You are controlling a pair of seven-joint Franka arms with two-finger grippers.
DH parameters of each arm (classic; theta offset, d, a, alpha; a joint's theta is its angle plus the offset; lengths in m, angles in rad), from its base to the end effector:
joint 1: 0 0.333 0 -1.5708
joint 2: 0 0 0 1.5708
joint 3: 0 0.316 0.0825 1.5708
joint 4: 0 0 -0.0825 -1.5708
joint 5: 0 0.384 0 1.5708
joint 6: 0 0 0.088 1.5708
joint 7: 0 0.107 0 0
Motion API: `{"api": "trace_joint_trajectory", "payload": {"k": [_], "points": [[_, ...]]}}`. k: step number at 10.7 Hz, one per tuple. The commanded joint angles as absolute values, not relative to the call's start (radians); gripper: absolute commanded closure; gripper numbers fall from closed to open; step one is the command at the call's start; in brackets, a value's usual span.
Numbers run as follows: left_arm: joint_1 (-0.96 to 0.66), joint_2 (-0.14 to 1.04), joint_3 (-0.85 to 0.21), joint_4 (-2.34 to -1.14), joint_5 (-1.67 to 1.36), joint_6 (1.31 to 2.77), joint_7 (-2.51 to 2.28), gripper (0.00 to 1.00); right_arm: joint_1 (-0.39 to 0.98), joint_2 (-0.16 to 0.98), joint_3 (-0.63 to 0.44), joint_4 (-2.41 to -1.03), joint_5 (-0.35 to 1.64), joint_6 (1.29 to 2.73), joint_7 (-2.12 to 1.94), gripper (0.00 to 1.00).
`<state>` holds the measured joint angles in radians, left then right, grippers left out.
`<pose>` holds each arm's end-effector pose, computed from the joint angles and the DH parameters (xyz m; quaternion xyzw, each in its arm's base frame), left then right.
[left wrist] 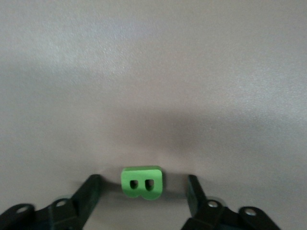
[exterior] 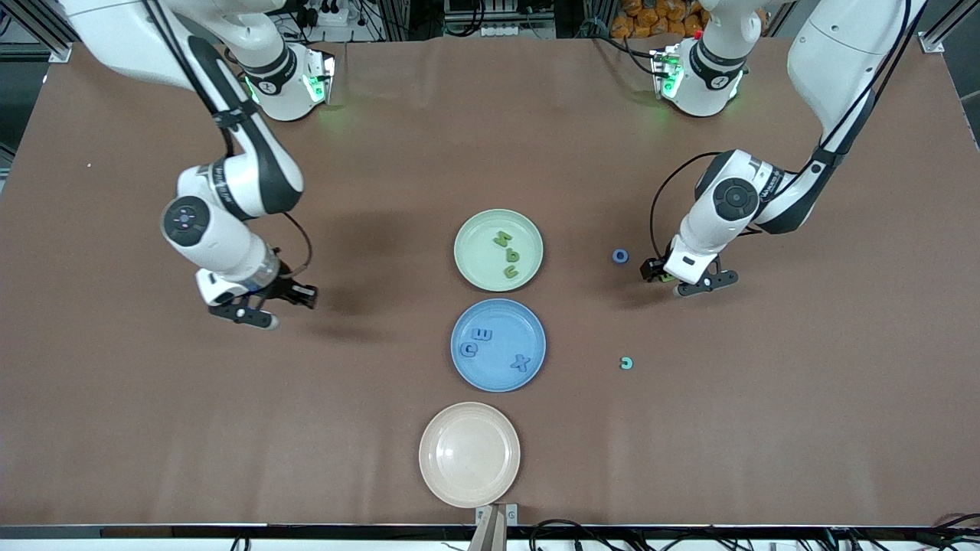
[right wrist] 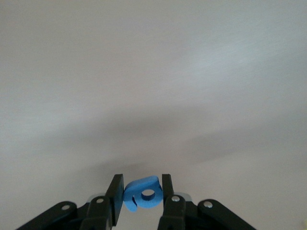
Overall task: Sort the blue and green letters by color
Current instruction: 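Release the blue a onto the blue plate while the left gripper releases B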
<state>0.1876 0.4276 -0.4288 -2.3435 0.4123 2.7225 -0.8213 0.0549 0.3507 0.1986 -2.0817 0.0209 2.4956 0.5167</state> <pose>0.4883 -0.1471 0.1686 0.9929 0.1185 0.0067 0.0073 0.5754 0.1464 0.2664 -0.9878 0.1461 -0.0170 0.0504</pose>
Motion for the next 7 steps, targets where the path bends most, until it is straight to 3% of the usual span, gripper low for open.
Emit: {"api": "trace_joint_trajectory", "payload": {"k": [1,7], "points": [[0.232,0.420,-0.440,-2.336,0.439,2.715,-0.764,1.00,0.211,0.506,0.189,-1.857,0.150,2.493,0.740,1.00],[0.221,0.407,-0.446,-2.332,0.437,2.715,-0.776,1.00,0.414,0.725,0.181,-1.513,0.127,2.542,1.178,1.00]]}}
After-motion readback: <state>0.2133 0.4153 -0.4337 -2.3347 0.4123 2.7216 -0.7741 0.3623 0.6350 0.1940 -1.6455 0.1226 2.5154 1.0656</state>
